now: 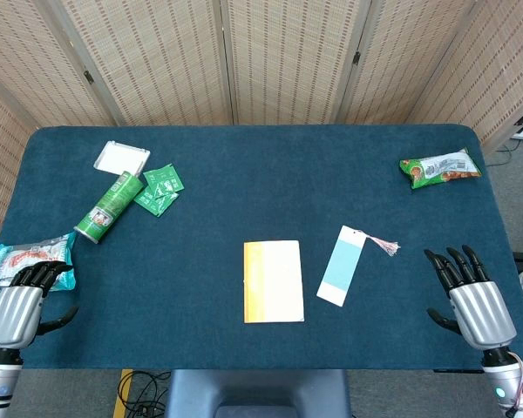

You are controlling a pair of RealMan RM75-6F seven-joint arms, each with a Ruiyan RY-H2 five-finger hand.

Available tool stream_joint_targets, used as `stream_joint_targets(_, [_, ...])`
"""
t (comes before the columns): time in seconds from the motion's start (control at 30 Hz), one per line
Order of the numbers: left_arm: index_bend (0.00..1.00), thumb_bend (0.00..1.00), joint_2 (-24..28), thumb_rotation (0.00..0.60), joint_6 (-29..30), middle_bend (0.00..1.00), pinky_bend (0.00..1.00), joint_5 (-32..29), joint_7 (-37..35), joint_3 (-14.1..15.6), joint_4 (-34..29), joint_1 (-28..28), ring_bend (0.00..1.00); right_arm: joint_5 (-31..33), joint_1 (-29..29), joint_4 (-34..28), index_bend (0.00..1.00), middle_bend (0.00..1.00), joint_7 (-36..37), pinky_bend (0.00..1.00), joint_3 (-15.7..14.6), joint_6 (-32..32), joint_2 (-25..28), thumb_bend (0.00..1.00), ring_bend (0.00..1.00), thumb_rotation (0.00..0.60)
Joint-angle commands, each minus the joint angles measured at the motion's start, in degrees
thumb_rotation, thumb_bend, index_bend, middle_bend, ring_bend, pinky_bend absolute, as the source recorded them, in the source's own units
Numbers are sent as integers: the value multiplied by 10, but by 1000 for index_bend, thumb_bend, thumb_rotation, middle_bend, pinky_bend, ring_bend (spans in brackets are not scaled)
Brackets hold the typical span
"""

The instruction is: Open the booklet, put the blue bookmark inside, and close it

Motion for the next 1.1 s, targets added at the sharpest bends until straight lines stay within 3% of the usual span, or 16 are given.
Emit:
stream_joint_targets(0.03, [279, 242, 0, 600, 0, 265, 248, 0, 0, 0, 0, -1, 214, -3, -3, 3, 0, 202, 1, 92, 2, -3, -3, 51, 112, 600])
stream_joint_targets(0.33, [279, 242, 0, 600, 10, 265, 248, 2, -7, -1, -1, 2, 214, -20, -17, 5, 2, 202, 4, 93, 7, 7, -4, 67, 112, 600])
stream_joint_targets(0.53, [279, 242, 8, 600, 14, 265, 248, 6, -10, 2, -2, 5, 214, -82, 6, 32, 121, 241, -18, 139, 2, -20, -21, 88, 112, 600])
stream_joint_targets(0.8, [283, 242, 15, 600, 25, 265, 248, 3, -20, 6, -5, 16, 214, -132, 70, 59, 177, 261, -46, 140, 5, -114, -78, 89, 112, 600])
stream_joint_targets(1.1, [289, 242, 24, 600, 42, 265, 248, 1, -27, 8, -6, 30, 214, -142, 150, 128, 315, 286, -8, 158, 14, -220, -186, 89, 120, 600])
